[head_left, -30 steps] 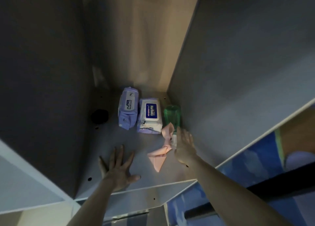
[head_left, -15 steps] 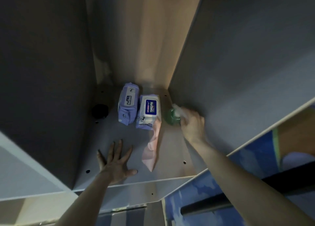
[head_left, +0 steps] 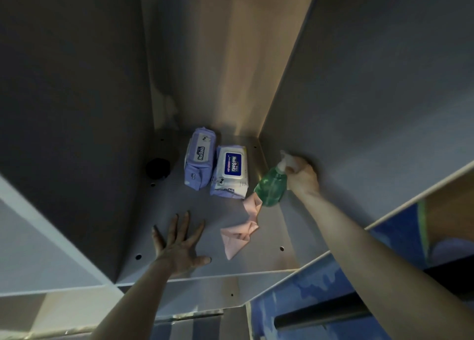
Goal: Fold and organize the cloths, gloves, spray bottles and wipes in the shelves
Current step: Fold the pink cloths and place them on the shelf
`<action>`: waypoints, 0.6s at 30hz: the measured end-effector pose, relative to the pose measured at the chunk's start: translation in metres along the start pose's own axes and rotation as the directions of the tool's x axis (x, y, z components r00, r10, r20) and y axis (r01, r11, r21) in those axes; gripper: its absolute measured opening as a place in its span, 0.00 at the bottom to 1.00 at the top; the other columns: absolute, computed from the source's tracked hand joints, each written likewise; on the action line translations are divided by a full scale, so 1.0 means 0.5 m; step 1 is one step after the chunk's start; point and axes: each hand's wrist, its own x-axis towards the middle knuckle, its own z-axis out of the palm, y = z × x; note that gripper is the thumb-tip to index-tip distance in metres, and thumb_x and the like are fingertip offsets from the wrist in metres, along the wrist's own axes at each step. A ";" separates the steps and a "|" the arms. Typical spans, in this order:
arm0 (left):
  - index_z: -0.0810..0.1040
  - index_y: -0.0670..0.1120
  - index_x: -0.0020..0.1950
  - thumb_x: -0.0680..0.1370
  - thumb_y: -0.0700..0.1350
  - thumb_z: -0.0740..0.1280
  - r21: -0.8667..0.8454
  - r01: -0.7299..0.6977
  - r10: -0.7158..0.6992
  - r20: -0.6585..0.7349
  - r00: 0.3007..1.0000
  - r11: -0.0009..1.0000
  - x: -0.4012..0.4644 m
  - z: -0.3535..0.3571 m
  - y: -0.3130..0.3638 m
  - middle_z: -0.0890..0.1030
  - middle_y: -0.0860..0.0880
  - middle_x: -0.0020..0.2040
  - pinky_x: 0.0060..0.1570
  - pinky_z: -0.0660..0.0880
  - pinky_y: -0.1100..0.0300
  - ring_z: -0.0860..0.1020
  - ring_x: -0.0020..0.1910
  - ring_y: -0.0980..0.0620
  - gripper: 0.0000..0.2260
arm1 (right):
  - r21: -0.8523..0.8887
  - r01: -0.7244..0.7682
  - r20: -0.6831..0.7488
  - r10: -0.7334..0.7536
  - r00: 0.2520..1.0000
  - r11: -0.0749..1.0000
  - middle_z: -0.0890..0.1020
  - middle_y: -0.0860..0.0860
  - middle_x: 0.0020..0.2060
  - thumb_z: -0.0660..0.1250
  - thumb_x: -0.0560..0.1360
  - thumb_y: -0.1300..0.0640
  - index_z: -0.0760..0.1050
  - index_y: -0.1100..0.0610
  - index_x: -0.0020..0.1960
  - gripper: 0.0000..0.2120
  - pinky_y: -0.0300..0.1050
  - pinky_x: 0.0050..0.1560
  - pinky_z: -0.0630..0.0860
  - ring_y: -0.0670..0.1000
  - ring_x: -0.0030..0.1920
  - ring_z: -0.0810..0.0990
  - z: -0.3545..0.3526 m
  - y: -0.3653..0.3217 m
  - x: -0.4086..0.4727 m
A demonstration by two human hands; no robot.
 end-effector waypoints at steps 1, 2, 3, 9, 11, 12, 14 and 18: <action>0.35 0.63 0.75 0.71 0.73 0.56 0.002 0.002 -0.002 -0.001 1.000 1.000 0.001 0.001 0.000 0.28 0.49 0.75 0.66 0.34 0.30 0.29 0.75 0.45 0.42 | -0.013 0.004 0.001 -0.004 1.000 1.000 0.76 0.58 0.64 0.64 0.77 0.59 0.73 0.52 0.67 0.19 0.49 0.66 0.70 0.58 0.64 0.75 -0.001 0.000 -0.002; 0.35 0.63 0.75 0.71 0.73 0.56 0.003 0.001 -0.001 -0.003 1.000 1.000 0.001 0.001 0.000 0.28 0.50 0.75 0.66 0.34 0.30 0.29 0.75 0.45 0.41 | -0.037 0.014 -0.006 -0.014 1.000 0.999 0.73 0.58 0.66 0.64 0.76 0.59 0.70 0.54 0.69 0.21 0.48 0.67 0.68 0.58 0.67 0.72 -0.002 -0.002 -0.006; 0.35 0.63 0.75 0.71 0.73 0.56 0.003 0.002 -0.002 -0.002 1.000 1.000 0.001 0.000 0.001 0.28 0.50 0.75 0.65 0.34 0.30 0.29 0.75 0.45 0.41 | -0.076 0.031 -0.019 -0.032 0.999 0.997 0.70 0.58 0.68 0.65 0.76 0.60 0.67 0.55 0.71 0.24 0.47 0.68 0.65 0.58 0.69 0.68 -0.004 -0.006 -0.013; 0.35 0.63 0.76 0.71 0.72 0.57 -0.008 0.011 -0.011 -0.004 1.000 1.000 -0.006 -0.007 0.005 0.28 0.50 0.75 0.61 0.30 0.30 0.29 0.75 0.45 0.42 | -0.049 0.329 -0.190 -0.332 0.924 0.943 0.74 0.56 0.62 0.68 0.72 0.63 0.70 0.55 0.69 0.26 0.46 0.65 0.62 0.57 0.65 0.66 -0.007 -0.015 -0.117; 0.36 0.62 0.76 0.71 0.72 0.57 -0.019 0.011 -0.012 -0.021 1.000 1.000 -0.012 -0.012 0.007 0.28 0.49 0.75 0.59 0.29 0.30 0.30 0.75 0.45 0.42 | 0.073 0.318 -0.144 -0.306 0.941 0.945 0.74 0.51 0.62 0.68 0.73 0.65 0.70 0.54 0.69 0.25 0.45 0.66 0.62 0.51 0.65 0.67 -0.008 -0.008 -0.171; 0.36 0.62 0.76 0.71 0.72 0.58 -0.028 0.003 -0.004 -0.029 1.000 1.000 -0.017 -0.014 0.007 0.28 0.50 0.75 0.60 0.29 0.30 0.30 0.75 0.45 0.42 | 0.131 0.299 -0.090 -0.289 0.953 0.945 0.74 0.49 0.62 0.68 0.73 0.65 0.69 0.53 0.69 0.26 0.45 0.67 0.62 0.49 0.65 0.67 -0.007 0.000 -0.196; 0.38 0.62 0.76 0.71 0.71 0.58 -0.043 -0.005 0.004 -0.025 1.000 0.999 -0.027 -0.020 0.007 0.30 0.51 0.76 0.65 0.31 0.31 0.31 0.75 0.46 0.41 | 0.229 0.258 0.032 -0.272 0.962 0.938 0.73 0.46 0.64 0.68 0.73 0.66 0.67 0.48 0.69 0.28 0.47 0.70 0.64 0.46 0.67 0.69 -0.001 0.021 -0.236; 0.55 0.57 0.77 0.77 0.59 0.63 -0.123 -0.065 0.065 -0.006 0.998 0.990 -0.068 -0.078 0.009 0.51 0.52 0.79 0.73 0.53 0.47 0.52 0.78 0.51 0.31 | 0.313 0.165 0.172 -0.227 0.959 0.935 0.73 0.45 0.63 0.67 0.75 0.66 0.62 0.41 0.68 0.30 0.49 0.67 0.69 0.47 0.65 0.72 -0.008 0.044 -0.289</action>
